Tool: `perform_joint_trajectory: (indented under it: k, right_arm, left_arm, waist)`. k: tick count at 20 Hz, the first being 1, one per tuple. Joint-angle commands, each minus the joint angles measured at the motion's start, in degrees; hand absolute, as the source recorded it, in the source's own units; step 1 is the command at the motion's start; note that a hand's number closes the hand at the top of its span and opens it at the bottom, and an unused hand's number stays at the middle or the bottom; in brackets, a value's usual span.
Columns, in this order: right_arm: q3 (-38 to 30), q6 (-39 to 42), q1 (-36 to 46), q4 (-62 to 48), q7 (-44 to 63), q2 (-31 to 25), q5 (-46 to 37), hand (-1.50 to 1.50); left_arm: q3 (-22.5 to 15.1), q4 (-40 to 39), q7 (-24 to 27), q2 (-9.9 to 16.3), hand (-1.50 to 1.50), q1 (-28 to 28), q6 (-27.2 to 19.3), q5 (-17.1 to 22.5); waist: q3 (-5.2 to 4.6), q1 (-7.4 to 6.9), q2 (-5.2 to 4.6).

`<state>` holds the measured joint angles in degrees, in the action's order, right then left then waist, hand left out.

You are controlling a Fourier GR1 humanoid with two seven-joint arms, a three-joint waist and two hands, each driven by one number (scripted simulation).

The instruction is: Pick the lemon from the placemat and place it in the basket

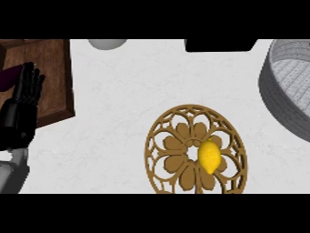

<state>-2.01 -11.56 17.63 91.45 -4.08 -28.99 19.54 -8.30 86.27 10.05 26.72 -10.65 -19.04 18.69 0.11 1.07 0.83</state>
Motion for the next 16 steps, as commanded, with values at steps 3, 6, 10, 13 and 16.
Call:
perform_joint_trajectory:
  k: [3, 6, 10, 13, 16]
  right_arm:
    - [6.74, 4.44, 4.77, 0.70, 2.08, 4.96, 2.34, 1.50]
    - [12.21, 8.65, 7.92, 1.65, 5.45, 8.76, 6.07, 1.50]
    - [28.41, 10.51, 7.00, 3.78, 3.59, 13.62, -4.15, 1.50]
    - [34.12, 3.14, 6.42, 4.18, 7.03, 15.47, -13.53, -1.50]
    - [37.63, -0.73, 8.05, 3.99, 16.19, 12.42, -22.23, -1.50]
  left_arm:
    - [-5.09, -6.24, -7.69, -2.75, 0.00, 5.31, 1.85, 0.87]
    - [-8.49, -12.04, -15.42, -3.74, 0.00, 9.46, 2.97, 2.17]
    - [-10.43, -9.81, -18.27, -1.95, 0.00, 10.42, 5.53, 2.31]
    - [-10.48, -8.84, -18.36, -0.86, 0.00, 14.71, 5.82, 2.57]
    - [-10.37, -8.02, -19.18, -0.82, 0.00, 16.29, 5.15, 2.66]
  waist:
    - [-0.15, -2.57, -1.41]
    - [-0.18, -4.09, -2.26]
    - [-0.23, -4.71, -1.70]
    - [-0.40, -3.04, -0.77]
    - [-0.41, -1.12, -0.26]
